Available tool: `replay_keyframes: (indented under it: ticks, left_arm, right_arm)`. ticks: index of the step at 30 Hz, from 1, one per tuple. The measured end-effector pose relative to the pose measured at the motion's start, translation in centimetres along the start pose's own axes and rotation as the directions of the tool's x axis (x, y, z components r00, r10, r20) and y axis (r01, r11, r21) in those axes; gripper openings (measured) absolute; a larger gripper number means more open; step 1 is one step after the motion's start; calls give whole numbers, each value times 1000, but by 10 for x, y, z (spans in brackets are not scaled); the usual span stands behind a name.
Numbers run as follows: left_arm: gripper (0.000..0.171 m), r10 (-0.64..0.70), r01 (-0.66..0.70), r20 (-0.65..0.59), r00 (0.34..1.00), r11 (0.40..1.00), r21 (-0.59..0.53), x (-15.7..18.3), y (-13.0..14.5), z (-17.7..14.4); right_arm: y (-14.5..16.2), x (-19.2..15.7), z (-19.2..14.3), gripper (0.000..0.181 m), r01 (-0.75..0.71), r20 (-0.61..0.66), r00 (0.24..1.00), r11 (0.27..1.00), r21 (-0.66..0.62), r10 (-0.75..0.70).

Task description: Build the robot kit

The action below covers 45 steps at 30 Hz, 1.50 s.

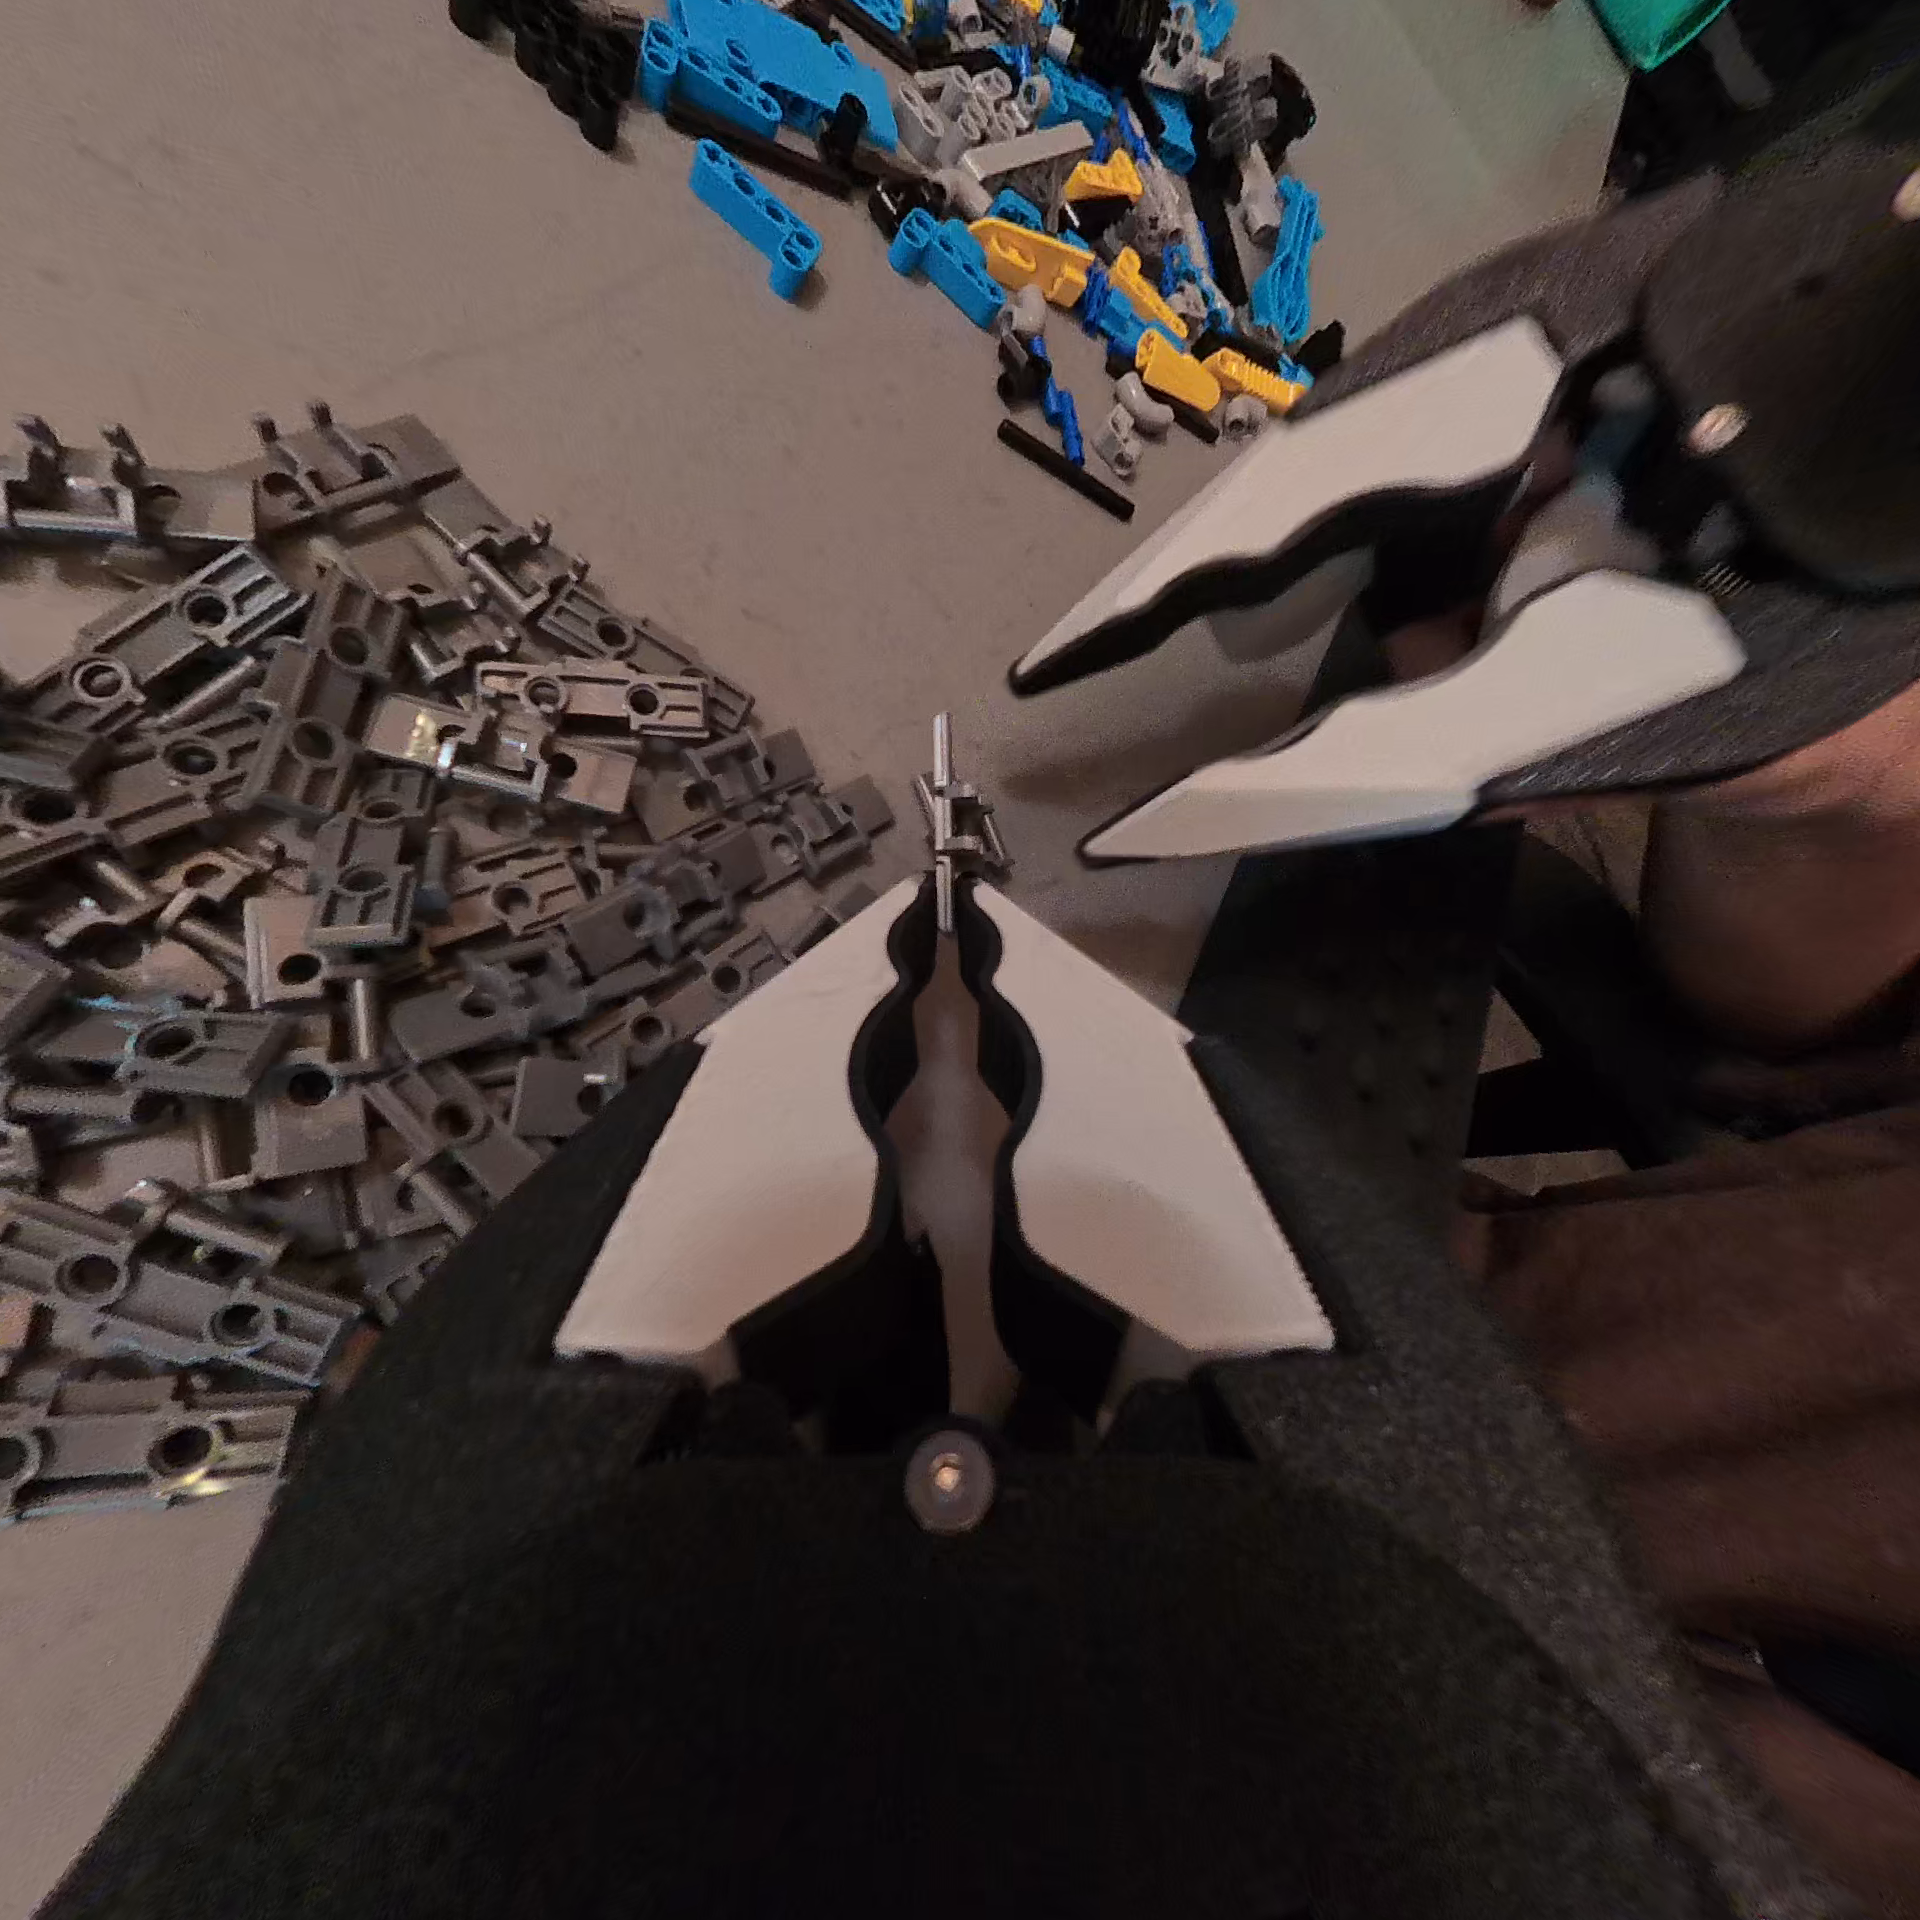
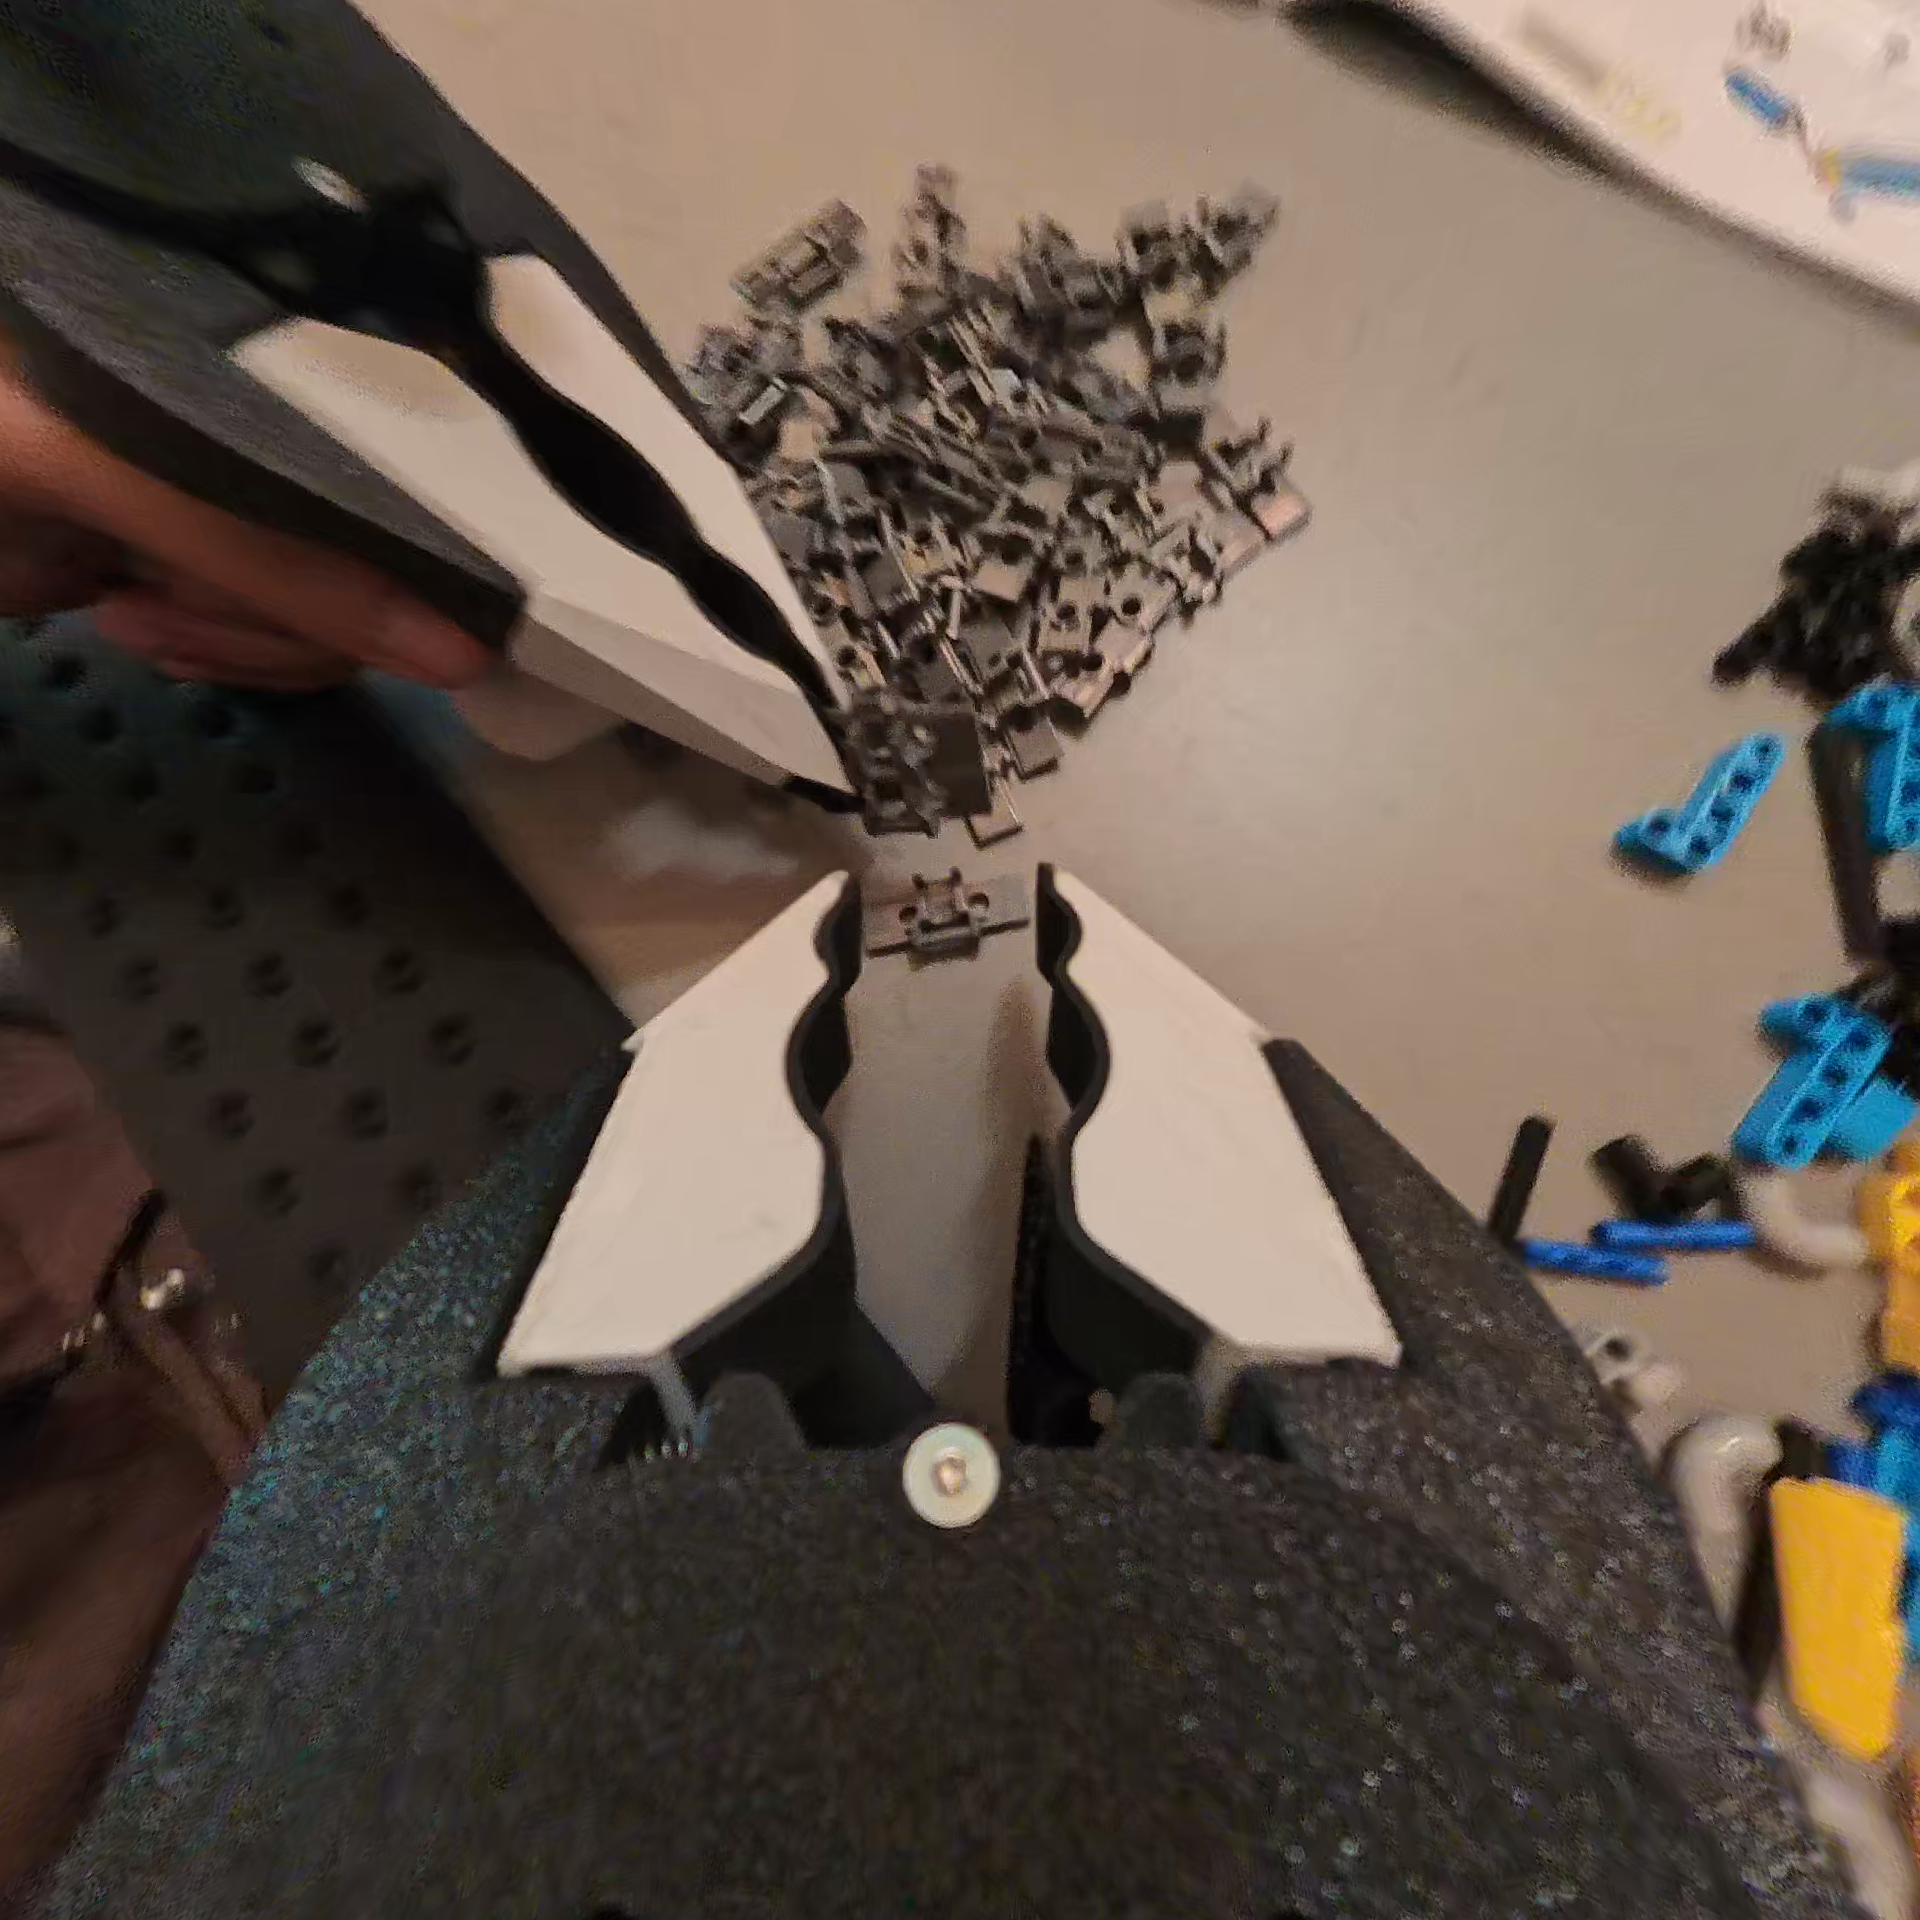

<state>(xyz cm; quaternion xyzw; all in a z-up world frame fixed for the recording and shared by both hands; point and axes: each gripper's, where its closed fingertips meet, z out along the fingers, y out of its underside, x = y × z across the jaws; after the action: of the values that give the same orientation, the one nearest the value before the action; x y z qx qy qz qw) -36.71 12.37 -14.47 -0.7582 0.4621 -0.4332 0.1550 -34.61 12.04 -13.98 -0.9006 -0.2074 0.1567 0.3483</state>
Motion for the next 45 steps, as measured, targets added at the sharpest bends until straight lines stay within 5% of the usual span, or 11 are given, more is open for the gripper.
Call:
replay_keyframes:
  ticks: [5,13,26,31,38,45]
  left_arm:
    - [3,-8,8,-11,1000,1000,-30,0,2,7]
    - [3,-44,44,3,999,999,-13,-2,1,6]
    - [3,57,-45,149,987,996,-83,-2,8,15]
    - [3,9,-8,119,993,1000,-15,8,0,12]
    - [2,205,-191,131,970,975,-109,10,4,21]
    - [2,261,-242,104,960,955,-170,9,8,19]
  right_arm:
    - [-6,11,0,26,215,257,940,974,69,-226]
    - [5,8,21,23,316,549,789,948,25,-277]
    - [8,7,26,5,447,526,745,892,64,-411]
    - [2,7,13,5,420,531,740,900,114,-412]
    - [13,11,9,4,509,450,745,855,94,-493]
    - [18,8,10,4,518,447,745,852,79,-495]
